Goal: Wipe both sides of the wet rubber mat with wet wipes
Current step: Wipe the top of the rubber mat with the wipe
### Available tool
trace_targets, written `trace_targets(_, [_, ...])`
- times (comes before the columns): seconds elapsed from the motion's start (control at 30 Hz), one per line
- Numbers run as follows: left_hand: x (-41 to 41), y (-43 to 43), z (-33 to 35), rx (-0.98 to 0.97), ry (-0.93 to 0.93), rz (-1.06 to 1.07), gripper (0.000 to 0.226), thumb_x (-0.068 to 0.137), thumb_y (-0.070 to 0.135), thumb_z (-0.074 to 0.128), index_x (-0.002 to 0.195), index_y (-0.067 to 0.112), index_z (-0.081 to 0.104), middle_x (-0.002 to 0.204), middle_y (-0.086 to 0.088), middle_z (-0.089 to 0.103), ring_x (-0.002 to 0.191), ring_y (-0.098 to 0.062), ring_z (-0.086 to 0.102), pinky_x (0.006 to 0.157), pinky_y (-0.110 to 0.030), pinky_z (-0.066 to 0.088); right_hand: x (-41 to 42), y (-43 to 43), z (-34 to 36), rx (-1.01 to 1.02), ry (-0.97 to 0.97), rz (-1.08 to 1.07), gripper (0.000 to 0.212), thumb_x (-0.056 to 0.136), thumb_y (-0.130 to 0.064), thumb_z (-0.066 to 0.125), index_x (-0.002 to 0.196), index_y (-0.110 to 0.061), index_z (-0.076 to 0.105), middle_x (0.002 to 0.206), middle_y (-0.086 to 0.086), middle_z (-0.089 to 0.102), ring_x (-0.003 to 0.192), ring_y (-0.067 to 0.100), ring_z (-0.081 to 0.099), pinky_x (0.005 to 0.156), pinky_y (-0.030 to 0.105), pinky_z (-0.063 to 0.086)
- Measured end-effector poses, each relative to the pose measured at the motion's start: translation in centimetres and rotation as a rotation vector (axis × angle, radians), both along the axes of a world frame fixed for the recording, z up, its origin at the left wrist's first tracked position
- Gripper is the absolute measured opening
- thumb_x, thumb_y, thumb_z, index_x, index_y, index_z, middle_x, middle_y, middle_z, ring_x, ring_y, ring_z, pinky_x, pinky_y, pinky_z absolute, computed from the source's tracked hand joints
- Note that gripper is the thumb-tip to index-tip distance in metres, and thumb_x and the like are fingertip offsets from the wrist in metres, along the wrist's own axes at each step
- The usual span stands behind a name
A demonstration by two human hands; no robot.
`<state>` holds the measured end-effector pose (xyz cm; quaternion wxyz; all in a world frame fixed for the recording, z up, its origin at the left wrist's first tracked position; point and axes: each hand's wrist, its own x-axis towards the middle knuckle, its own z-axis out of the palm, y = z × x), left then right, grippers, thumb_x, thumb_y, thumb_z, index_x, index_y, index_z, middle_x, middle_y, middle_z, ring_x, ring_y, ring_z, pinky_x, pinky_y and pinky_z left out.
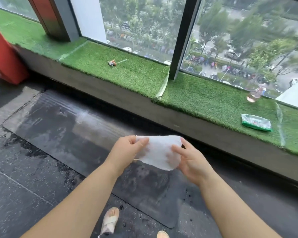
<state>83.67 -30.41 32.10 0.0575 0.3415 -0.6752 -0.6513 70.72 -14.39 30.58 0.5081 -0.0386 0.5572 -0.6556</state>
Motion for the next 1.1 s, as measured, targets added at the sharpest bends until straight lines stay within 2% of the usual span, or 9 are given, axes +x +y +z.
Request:
trace_targets(0.1, [0.4,-3.1,-1.1,-0.053,-0.041,-0.025,0.023,0.085,0.043,0.064,0.083,0.021,0.07,0.084,0.003,0.071,0.079,-0.011,0.063,0.066,-0.018,0.048,0.8,-2.4,-0.4,0.276,0.283,-0.135,0.08,0.084,-0.01,0.067,0.147,-0.026,0.02,0.096,0.011,0.072,0.084,0.022,0.068,0.083,0.039,0.055])
trace_targets(0.27, [1.2,-8.5,-1.7,-0.283,-0.001,0.002,0.021,0.077,0.042,0.072,0.067,0.025,0.067,0.104,0.024,0.051,0.098,0.004,0.051,0.077,-0.018,0.039,2.5,-6.6,0.1,0.439,0.57,0.108,0.041,0.076,-0.021,0.075,0.116,-0.024,0.065,0.091,-0.006,0.07,0.078,0.002,0.064,0.07,0.01,0.047])
trace_targets(0.43, [0.9,-11.4,-1.7,-0.277,0.099,-0.113,0.034,0.075,0.041,0.073,0.056,0.019,0.056,0.059,0.009,0.059,0.058,-0.001,0.051,0.057,-0.012,0.038,3.3,-7.5,0.6,0.587,0.784,0.089,0.011,0.073,-0.039,0.071,0.066,-0.034,0.063,0.085,-0.012,0.06,0.064,-0.001,0.054,0.054,0.012,0.041])
trace_targets(0.57, [-0.2,-11.2,-1.3,-0.142,-0.02,-0.177,0.038,0.07,0.056,0.073,0.085,0.027,0.052,0.075,0.012,0.056,0.067,-0.001,0.054,0.058,-0.015,0.041,3.2,-6.8,1.4,0.356,0.469,-0.039,0.011,0.083,-0.037,0.063,0.081,-0.026,0.061,0.078,-0.007,0.064,0.07,0.01,0.059,0.065,0.038,0.051])
trace_targets(0.63, [-1.1,-10.5,-0.8,0.095,-0.142,-0.394,0.053,0.067,0.066,0.066,0.103,0.028,0.058,0.09,0.007,0.065,0.076,-0.008,0.063,0.061,-0.022,0.047,3.3,-6.7,1.5,0.284,0.415,-0.074,0.008,0.088,-0.03,0.061,0.088,-0.022,0.06,0.083,-0.005,0.067,0.076,0.01,0.063,0.064,0.032,0.052])
trace_targets(0.77, [-2.2,-8.8,-0.5,0.172,-0.225,-0.744,0.028,0.08,0.044,0.071,0.09,0.018,0.071,0.083,0.001,0.072,0.073,-0.01,0.067,0.063,-0.021,0.05,3.2,-6.0,2.0,0.381,0.54,-0.067,0.01,0.085,-0.029,0.065,0.092,-0.022,0.061,0.088,-0.002,0.068,0.077,0.007,0.063,0.062,0.024,0.051])
trace_targets(0.87, [-2.8,-7.0,-1.2,0.142,-0.208,-0.689,0.017,0.087,0.028,0.066,0.076,0.016,0.061,0.078,0.001,0.068,0.068,-0.011,0.062,0.067,-0.027,0.049,3.1,-4.9,2.4,0.405,0.558,-0.101,0.009,0.083,-0.024,0.068,0.088,-0.017,0.064,0.086,0.005,0.068,0.077,0.013,0.062,0.069,0.032,0.051])
trace_targets(0.93, [-3.1,-5.6,-1.7,0.157,-0.214,-0.585,0.015,0.093,0.024,0.056,0.08,0.015,0.057,0.085,-0.005,0.066,0.072,-0.015,0.062,0.066,-0.029,0.051,3.6,-4.1,2.7,0.39,0.698,-0.185,0.003,0.082,-0.021,0.069,0.081,-0.021,0.066,0.07,-0.011,0.063,0.065,0.003,0.056,0.061,0.018,0.046])
trace_targets(1.1, [-3.2,-2.7,-2.3,0.573,-0.178,-0.375,0.03,0.093,0.011,0.032,0.101,0.003,0.06,0.089,-0.017,0.071,0.075,-0.026,0.069,0.062,-0.033,0.055,6.9,-2.3,0.8,0.481,1.158,0.128,0.014,0.084,-0.031,0.067,0.096,-0.026,0.072,0.078,-0.017,0.052,0.068,-0.004,0.047,0.066,0.012,0.036])
